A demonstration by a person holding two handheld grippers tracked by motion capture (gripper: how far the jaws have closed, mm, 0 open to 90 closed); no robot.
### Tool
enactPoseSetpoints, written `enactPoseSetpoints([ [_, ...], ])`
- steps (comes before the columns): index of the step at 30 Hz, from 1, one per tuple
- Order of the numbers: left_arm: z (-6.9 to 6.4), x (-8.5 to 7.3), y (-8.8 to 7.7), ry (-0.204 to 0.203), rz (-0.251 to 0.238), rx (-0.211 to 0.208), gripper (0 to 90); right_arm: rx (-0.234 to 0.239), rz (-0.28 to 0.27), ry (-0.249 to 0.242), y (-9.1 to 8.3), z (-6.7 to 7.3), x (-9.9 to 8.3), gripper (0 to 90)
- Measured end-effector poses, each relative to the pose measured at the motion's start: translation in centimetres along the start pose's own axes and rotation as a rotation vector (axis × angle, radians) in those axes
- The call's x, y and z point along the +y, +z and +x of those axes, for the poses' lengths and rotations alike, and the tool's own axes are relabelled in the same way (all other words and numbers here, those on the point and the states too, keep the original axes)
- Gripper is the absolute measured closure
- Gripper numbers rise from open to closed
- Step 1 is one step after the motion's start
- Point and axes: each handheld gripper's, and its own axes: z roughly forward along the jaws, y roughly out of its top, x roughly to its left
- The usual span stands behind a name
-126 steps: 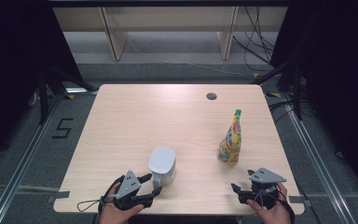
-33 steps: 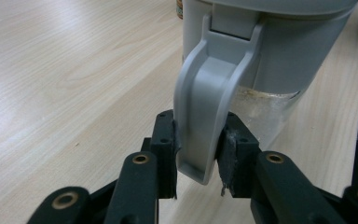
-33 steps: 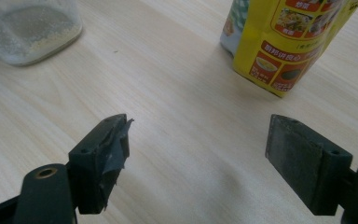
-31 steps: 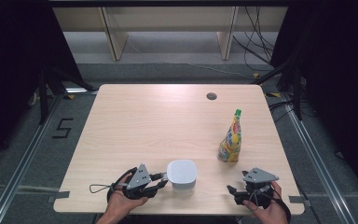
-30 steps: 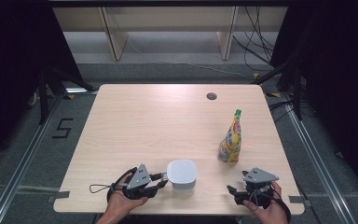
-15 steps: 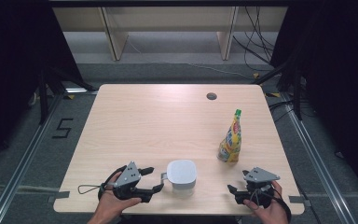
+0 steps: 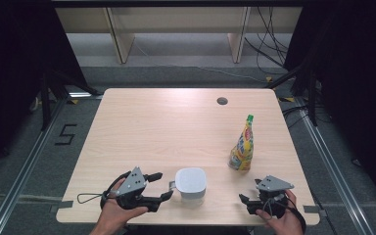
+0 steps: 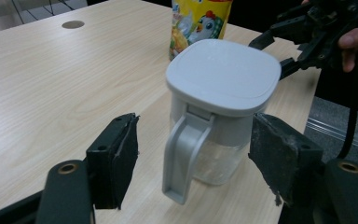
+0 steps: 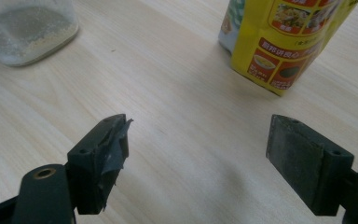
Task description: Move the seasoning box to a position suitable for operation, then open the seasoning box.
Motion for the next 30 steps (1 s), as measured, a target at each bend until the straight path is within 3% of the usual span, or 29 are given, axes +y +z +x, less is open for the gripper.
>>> enactPoseSetpoints([
  [1,-0.2,0.4,0.1,0.002,-0.007,-0.013,32.4,-0.004,-0.017,-0.032,0.2,-0.3,0.0,21.8],
  [4,-0.4,0.8,0.2,-0.009,-0.016,-0.029,34.2,-0.006,-0.016,-0.023,0.2,-0.3,0.0,21.2],
  [5,-0.6,1.3,0.3,0.008,-0.02,-0.026,35.1,0.014,0.006,0.0,0.0,-0.1,-0.1,21.0],
  [7,-0.6,1.5,0.4,0.012,-0.025,-0.028,36.3,-0.001,-0.016,-0.019,0.1,-0.3,-0.1,20.7],
  [9,-0.5,2.2,0.2,0.035,-0.038,-0.008,45.5,0.006,-0.017,-0.014,0.1,-0.3,-0.2,18.7],
  [10,-0.3,2.8,0.1,0.067,-0.058,0.003,50.9,0.016,-0.011,-0.004,0.1,-0.2,-0.1,17.7],
  [12,-0.3,3.1,0.1,0.065,-0.07,0.004,55.3,0.018,-0.015,-0.009,0.2,-0.2,-0.1,16.9],
  [13,-0.3,3.5,0.2,0.061,-0.067,0.001,64.6,0.024,-0.023,-0.012,0.2,-0.2,-0.1,16.4],
  [16,-0.4,3.6,0.4,0.081,-0.066,0.016,77.4,0.03,-0.028,-0.009,0.1,-0.1,-0.1,16.2],
  [19,-0.2,3.3,1.0,0.104,-0.064,0.0,83.5,0.026,-0.032,-0.003,0.0,0.1,-0.1,15.8],
  [20,-0.1,3.2,1.1,0.106,-0.064,-0.004,85.6,0.04,-0.034,-0.026,0.0,0.0,0.0,15.8],
  [21,-0.1,3.1,1.2,0.1,-0.056,0.004,87.1,0.057,-0.038,-0.021,0.1,0.1,0.0,15.8],
  [24,-0.2,2.9,1.5,0.091,-0.053,0.005,89.0,0.038,-0.045,-0.04,0.1,0.3,0.1,16.0],
  [28,-0.3,2.5,1.8,0.065,-0.051,-0.004,89.0,0.05,-0.045,-0.059,0.1,0.4,0.2,18.6],
  [30,-0.2,2.4,1.9,0.083,-0.042,-0.011,89.1,0.04,-0.051,-0.06,-0.1,0.5,0.3,21.6],
])
